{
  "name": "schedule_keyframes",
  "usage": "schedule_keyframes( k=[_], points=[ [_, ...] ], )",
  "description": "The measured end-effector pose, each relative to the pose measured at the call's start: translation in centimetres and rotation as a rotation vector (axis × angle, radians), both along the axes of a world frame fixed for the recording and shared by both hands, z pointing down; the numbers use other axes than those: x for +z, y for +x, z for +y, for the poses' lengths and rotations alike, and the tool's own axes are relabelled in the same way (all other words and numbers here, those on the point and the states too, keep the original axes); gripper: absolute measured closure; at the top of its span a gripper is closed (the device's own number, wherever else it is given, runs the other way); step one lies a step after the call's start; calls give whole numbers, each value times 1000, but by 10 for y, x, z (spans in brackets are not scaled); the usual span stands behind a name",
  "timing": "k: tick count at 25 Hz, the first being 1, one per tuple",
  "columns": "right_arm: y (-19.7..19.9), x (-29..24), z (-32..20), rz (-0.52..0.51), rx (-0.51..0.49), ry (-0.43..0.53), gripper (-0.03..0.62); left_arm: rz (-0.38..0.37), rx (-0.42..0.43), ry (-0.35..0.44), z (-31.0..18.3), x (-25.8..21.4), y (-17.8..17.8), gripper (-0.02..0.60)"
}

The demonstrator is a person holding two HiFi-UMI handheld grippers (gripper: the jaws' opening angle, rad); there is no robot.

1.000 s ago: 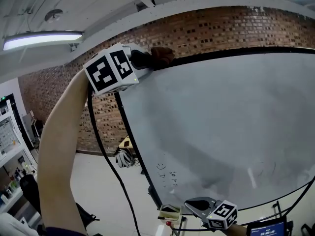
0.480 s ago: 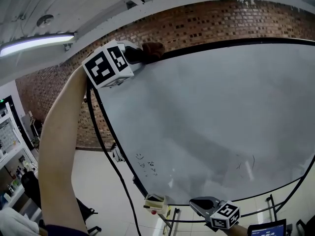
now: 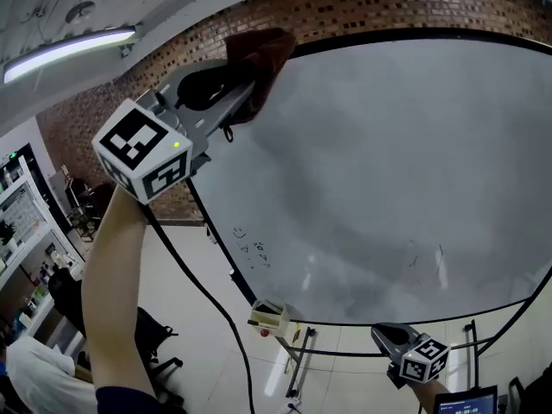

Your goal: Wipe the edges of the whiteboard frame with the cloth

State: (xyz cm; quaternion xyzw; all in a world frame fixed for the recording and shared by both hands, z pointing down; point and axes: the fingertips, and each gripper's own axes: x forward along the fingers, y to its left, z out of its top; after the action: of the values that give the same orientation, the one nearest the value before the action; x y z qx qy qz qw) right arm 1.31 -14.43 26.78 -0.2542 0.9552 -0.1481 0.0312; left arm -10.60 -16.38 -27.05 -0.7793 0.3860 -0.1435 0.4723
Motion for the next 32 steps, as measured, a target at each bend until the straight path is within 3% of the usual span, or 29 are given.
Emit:
schedule_keyframes(
  k=[4, 7, 9, 13, 15, 17, 19, 24, 26, 32],
  points=[
    [26, 1, 6, 20, 92, -16, 582, 289, 228, -26, 76, 77, 10, 508],
    [37, 14, 10, 47, 176, -46, 582, 453, 278, -83, 109, 174, -2, 508],
    [50, 28, 32, 90, 244, -87, 582, 519, 259, -206, 126, 260, -9, 508],
    [63, 49, 73, 140, 378, -132, 581, 633, 204, -574, 147, 422, -21, 508],
    [65, 63, 86, 174, 448, -127, 582, 618, 144, -674, 155, 484, -29, 508],
    [63, 85, 108, 242, 505, -138, 581, 564, 76, -710, 170, 533, -37, 508],
    [60, 107, 136, 292, 531, -173, 580, 559, 39, -781, 190, 572, -34, 508],
    [58, 112, 173, 297, 523, -140, 580, 583, 72, -972, 231, 612, 8, 508],
    [54, 103, 182, 265, 497, -98, 580, 575, 78, -987, 238, 611, 23, 508],
    [60, 90, 207, 263, 411, -3, 580, 579, 28, -924, 236, 607, 62, 508]
  ],
)
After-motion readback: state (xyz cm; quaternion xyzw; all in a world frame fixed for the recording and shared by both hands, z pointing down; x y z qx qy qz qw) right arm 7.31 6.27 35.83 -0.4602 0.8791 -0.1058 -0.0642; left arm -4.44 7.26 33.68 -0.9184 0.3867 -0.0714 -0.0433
